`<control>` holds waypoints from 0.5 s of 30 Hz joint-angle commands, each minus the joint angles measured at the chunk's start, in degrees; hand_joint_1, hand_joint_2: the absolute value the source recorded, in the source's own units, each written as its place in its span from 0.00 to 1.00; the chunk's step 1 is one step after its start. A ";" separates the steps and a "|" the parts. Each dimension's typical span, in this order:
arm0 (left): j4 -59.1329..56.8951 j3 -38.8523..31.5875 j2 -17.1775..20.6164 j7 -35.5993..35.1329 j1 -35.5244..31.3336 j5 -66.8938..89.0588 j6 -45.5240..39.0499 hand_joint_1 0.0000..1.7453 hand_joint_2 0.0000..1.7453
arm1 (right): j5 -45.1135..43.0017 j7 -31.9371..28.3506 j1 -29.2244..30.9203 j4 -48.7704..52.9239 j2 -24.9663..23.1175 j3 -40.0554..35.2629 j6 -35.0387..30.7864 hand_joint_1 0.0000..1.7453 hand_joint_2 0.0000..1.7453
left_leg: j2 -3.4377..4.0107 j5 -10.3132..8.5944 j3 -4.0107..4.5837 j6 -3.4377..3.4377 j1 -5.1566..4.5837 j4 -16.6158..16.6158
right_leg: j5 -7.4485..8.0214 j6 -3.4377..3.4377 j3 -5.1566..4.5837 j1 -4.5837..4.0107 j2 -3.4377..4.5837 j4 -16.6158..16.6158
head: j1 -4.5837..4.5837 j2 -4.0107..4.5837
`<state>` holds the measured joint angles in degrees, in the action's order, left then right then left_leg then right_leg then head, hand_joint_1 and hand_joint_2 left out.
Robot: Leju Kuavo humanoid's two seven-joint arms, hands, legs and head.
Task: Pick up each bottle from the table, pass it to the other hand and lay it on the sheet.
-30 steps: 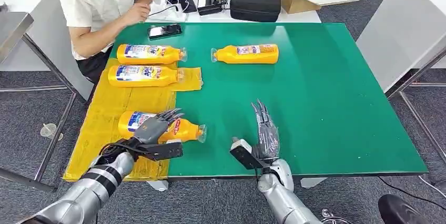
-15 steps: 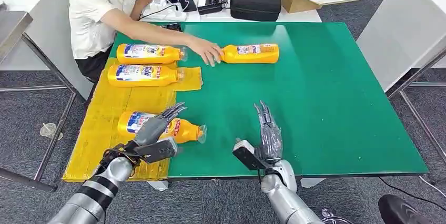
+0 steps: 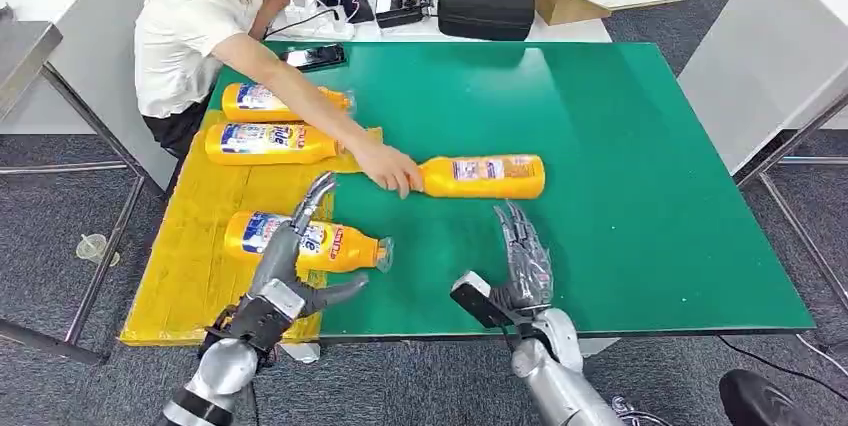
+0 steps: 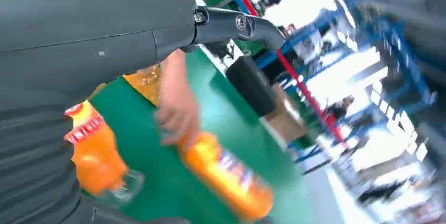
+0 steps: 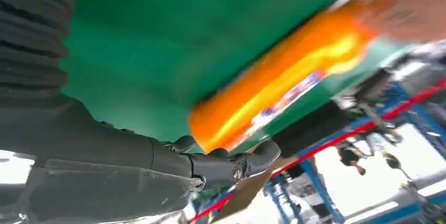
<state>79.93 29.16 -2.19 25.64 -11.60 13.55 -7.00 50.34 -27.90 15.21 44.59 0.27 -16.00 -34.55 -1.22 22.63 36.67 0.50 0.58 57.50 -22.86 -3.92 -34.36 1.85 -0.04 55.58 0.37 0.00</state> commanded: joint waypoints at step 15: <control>0.08 -0.28 -2.90 -1.55 1.53 -0.18 -1.96 0.00 1.00 | 11.58 9.52 8.10 -1.22 11.00 -6.88 10.53 0.00 1.00 | 0.16 0.07 -0.09 0.02 -0.02 0.02 | -0.02 0.11 0.06 -0.04 0.09 0.01 | 0.02 0.00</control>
<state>82.51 28.46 -4.20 24.50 -8.14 13.66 -9.33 61.57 -20.24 18.21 47.63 10.27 -18.82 -26.62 -1.20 22.63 36.68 0.51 0.56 57.50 -22.85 -3.94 -34.38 1.84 -0.03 55.58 0.39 0.00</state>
